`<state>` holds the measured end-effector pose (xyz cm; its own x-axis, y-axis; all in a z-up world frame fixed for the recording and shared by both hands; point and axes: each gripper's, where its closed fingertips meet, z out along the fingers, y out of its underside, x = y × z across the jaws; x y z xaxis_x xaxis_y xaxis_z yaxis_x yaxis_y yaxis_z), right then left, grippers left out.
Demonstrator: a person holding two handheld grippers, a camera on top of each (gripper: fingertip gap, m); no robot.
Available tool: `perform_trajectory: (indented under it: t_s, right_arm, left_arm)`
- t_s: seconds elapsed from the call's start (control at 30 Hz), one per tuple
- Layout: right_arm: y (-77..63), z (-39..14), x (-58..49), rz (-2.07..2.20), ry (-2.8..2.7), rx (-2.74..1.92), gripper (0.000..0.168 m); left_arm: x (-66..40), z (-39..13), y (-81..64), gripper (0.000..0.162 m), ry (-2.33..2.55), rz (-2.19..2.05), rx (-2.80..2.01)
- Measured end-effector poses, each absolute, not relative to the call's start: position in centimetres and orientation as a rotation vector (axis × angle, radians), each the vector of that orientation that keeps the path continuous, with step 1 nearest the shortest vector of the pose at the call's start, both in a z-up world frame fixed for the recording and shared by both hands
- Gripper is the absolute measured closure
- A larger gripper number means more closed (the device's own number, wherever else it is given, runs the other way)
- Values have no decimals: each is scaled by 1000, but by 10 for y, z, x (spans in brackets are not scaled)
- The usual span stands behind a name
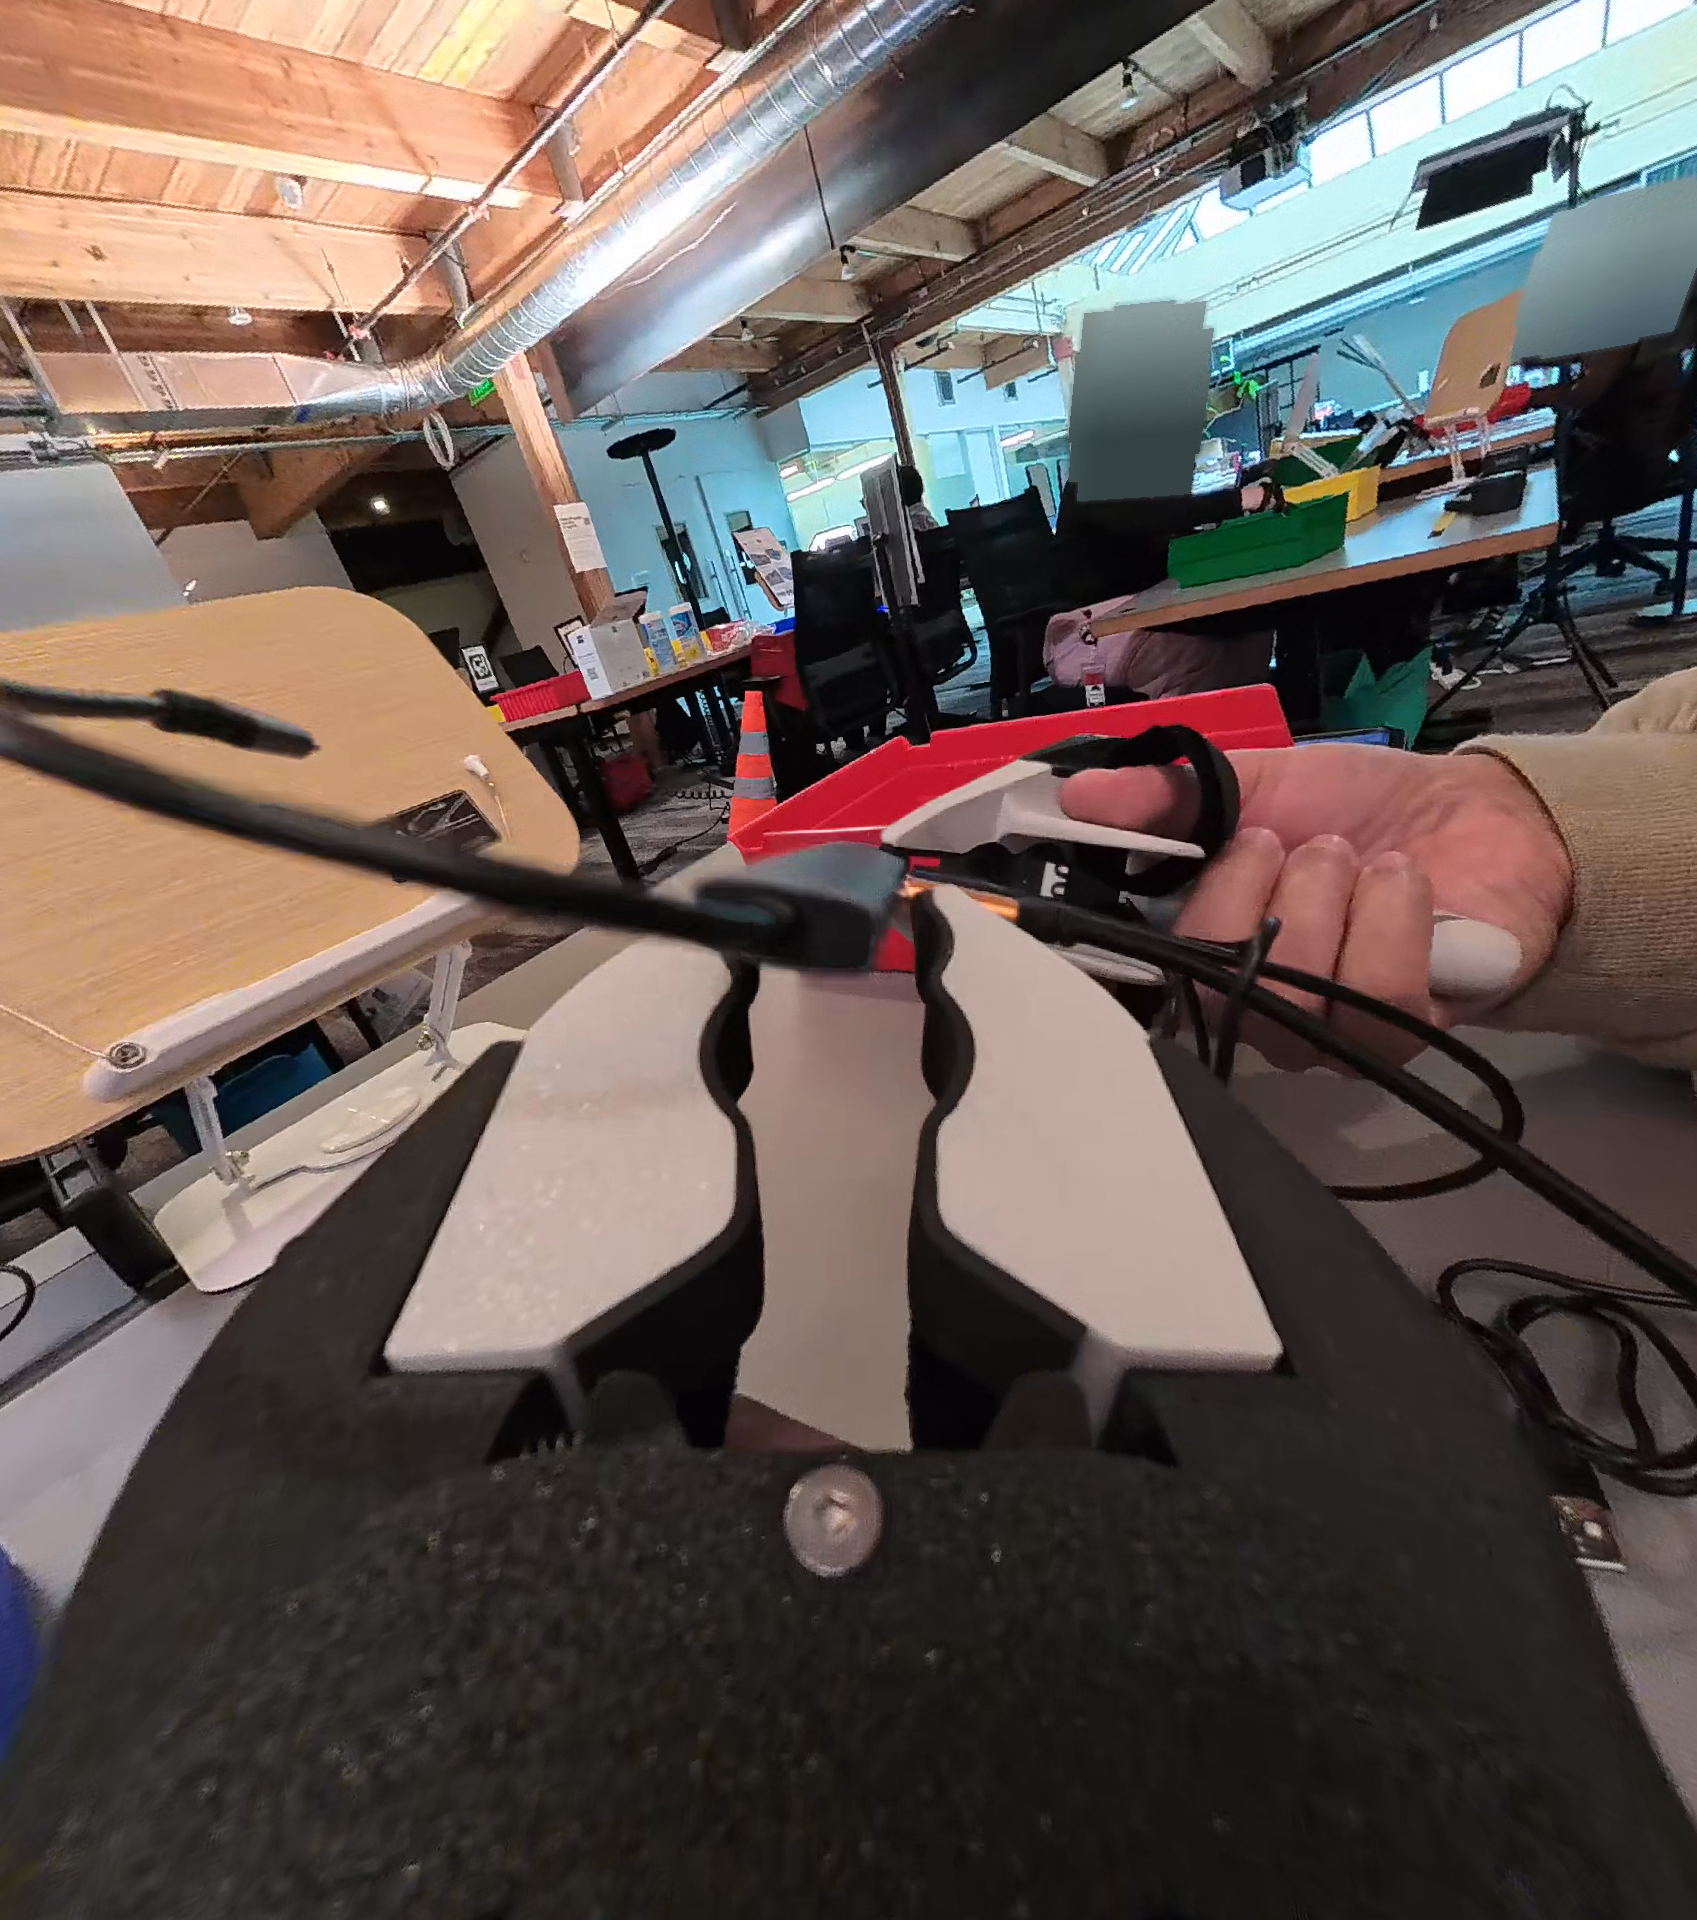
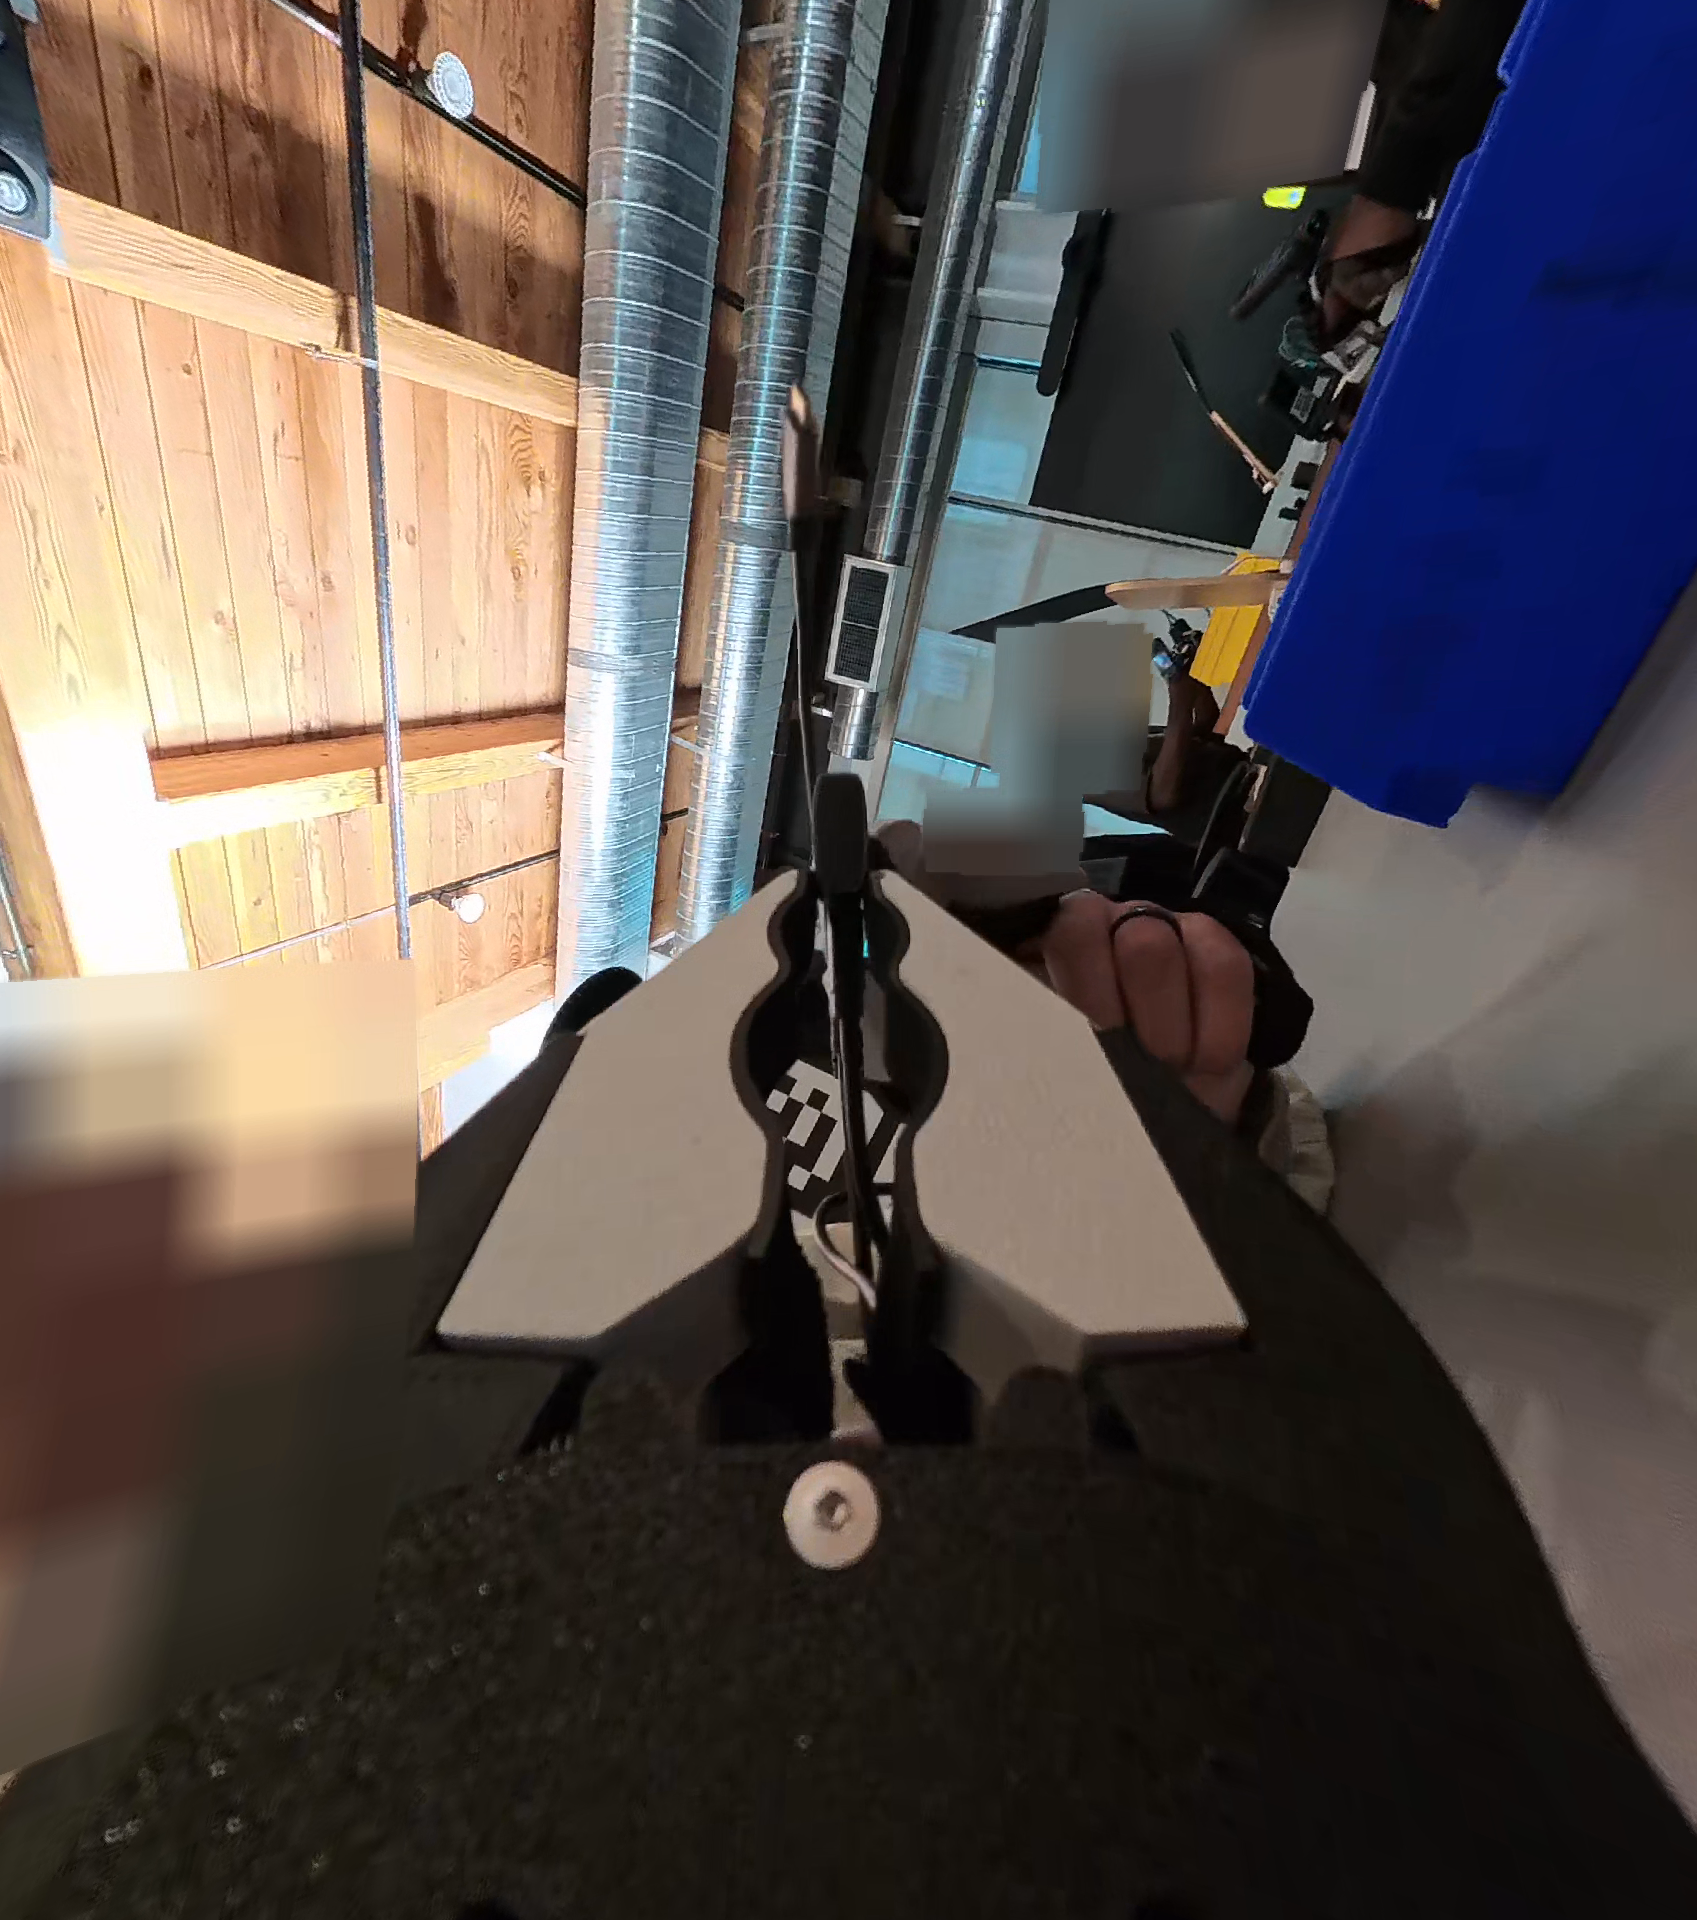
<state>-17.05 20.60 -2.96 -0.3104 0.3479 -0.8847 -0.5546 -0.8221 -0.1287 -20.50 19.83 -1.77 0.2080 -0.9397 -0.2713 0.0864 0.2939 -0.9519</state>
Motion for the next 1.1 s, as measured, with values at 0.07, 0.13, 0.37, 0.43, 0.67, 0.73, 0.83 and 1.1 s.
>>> perform_trajectory:
  t_s: [0.07, 0.13, 0.37, 0.43, 0.67, 0.73, 0.83, 1.1]
  right_arm:
    - [206, -33, -172, 2139, 265, -1405, 162]
    - [207, -34, -172, 2152, 283, -1397, 161]
    - [207, -34, -174, 2165, 288, -1391, 161]
    - [207, -34, -174, 2173, 298, -1388, 161]
    - [209, -37, -175, 2146, 297, -1400, 161]
    - [211, -36, -175, 1988, 201, -1457, 155]
    - [218, -30, -166, 1450, -41, -1596, 126]
    - [210, -27, -198, 690, -368, -1748, 144]
  left_arm:
    - [-207, -15, 200, 130, 1086, -928, -1004]
    - [-206, -16, 198, 137, 1108, -939, -1004]
    - [-206, -20, 198, 136, 1114, -929, -1008]
    - [-206, -20, 197, 137, 1122, -920, -995]
    - [-206, -24, 198, 138, 1175, -870, -1014]
    - [-206, -23, 202, 138, 1153, -869, -1044]
    - [-209, -26, 219, 138, 1081, -865, -1163]
    - [-209, -45, 248, 138, 876, -943, -1396]
